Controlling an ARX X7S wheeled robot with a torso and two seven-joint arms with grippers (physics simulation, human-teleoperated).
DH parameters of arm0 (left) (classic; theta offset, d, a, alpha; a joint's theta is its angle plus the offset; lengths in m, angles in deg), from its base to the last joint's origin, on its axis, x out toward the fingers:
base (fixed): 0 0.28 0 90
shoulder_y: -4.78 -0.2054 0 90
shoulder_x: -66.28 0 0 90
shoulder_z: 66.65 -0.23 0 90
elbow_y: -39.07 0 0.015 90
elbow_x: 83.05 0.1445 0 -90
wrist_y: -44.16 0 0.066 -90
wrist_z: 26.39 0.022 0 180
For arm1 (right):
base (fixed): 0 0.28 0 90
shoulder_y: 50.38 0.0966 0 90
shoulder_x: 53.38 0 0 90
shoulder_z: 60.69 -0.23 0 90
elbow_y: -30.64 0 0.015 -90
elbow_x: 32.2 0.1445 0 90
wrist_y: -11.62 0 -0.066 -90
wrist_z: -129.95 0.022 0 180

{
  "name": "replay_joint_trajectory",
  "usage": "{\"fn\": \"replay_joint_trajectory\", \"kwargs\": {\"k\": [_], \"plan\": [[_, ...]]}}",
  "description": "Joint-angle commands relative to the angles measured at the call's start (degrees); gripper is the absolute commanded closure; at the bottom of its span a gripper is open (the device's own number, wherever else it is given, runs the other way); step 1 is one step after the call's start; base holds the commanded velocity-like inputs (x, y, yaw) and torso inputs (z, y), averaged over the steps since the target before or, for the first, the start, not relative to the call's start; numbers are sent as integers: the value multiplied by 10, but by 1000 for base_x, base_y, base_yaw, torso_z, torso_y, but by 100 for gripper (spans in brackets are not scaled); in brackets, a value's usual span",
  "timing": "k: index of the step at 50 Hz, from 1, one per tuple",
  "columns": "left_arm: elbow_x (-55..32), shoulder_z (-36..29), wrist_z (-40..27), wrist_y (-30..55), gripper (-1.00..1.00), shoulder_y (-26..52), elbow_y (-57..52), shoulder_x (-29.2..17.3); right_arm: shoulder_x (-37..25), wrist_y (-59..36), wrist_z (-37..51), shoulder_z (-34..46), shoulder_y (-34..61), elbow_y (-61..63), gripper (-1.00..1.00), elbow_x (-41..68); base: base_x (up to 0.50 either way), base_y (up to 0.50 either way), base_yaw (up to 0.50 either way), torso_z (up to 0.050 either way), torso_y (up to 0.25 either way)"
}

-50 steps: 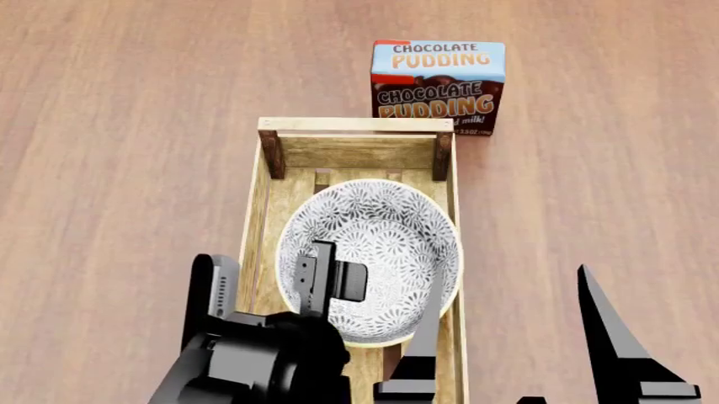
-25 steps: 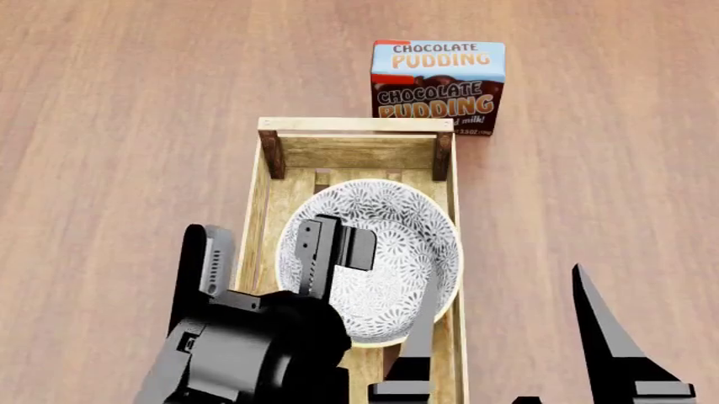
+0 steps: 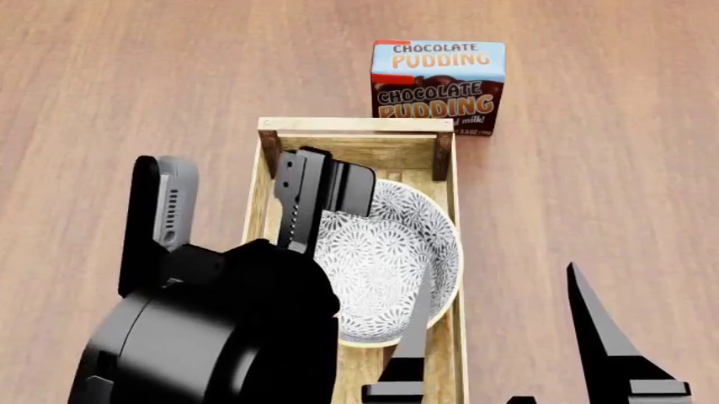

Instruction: Pick up the bowl on the left and put it in the tray.

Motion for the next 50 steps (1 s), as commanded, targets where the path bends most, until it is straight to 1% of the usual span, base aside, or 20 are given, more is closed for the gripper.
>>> {"fn": "replay_joint_trajectory", "kwargs": {"k": [1,8,9,11,15,17,20,21,24,25,30,31,34,35,38,39,43,46,47,50], "plan": [[72,-26,-28,-16,-100,40,-32,9,9,2,-12,-12,0,1,-100,-6,0,0,0,0,0],[79,-45,-17,31,-100,64,-33,-22,9,4,-12,-9,0,-2,-100,-7,0,0,0,0,0],[99,-63,-34,49,-100,80,-29,-36,9,5,-13,-9,0,-1,-100,-6,0,0,0,0,0],[118,-77,-36,66,-100,94,-27,-50,9,4,-12,-9,0,-1,-100,-6,0,0,0,0,0],[112,-92,-12,98,-100,103,-31,-76,9,6,-12,-8,1,-4,-100,-6,0,0,0,0,0],[120,-110,8,129,-100,123,-36,-94,10,7,-13,-4,1,-7,-100,-8,0,0,0,0,0],[124,-122,21,152,-100,138,-40,-105,10,8,-14,-4,2,-9,-100,-7,0,0,0,0,0],[153,-132,7,162,-100,151,-39,-115,10,6,-13,-4,3,-7,-100,-7,0,0,0,0,0],[156,-137,19,173,-100,157,-46,-127,9,6,-13,-4,3,-7,-100,-6,0,0,0,0,0],[174,-146,16,184,-100,166,-50,-141,9,5,-12,-4,3,-6,-100,-5,0,0,0,0,0],[220,-165,8,207,-100,180,-54,-167,9,8,-12,-3,2,-7,-100,-6,0,0,0,0,0],[238,-174,4,216,-100,184,-56,-182,8,8,-12,-3,2,-7,-100,-6,0,0,0,0,0],[264,-188,2,234,-100,193,-59,-200,9,6,-11,0,4,-6,-100,-7,0,0,0,0,0],[294,-200,-13,254,-100,205,-58,-213,10,7,-12,2,4,-8,-100,-9,0,0,0,0,0],[316,-215,-14,279,-100,217,-61,-231,10,5,-11,3,5,-7,-100,-8,0,0,0,0,0],[344,-233,-24,311,-100,236,-63,-242,9,7,-11,3,4,-8,-100,-8,0,0,0,0,0],[386,-261,-31,359,-100,250,-57,-265,10,9,-12,6,5,-12,-100,-10,0,0,0,0,0],[412,-273,-34,378,-100,248,-53,-278,11,11,-13,9,5,-16,-100,-12,0,0,0,0,0],[435,-281,-45,407,-100,251,-52,-284,12,13,-14,10,5,-18,-100,-12,0,0,0,0,0],[442,-288,-31,422,-100,238,-49,-300,12,17,-15,10,4,-23,-100,-12,0,0,0,0,0]]}}
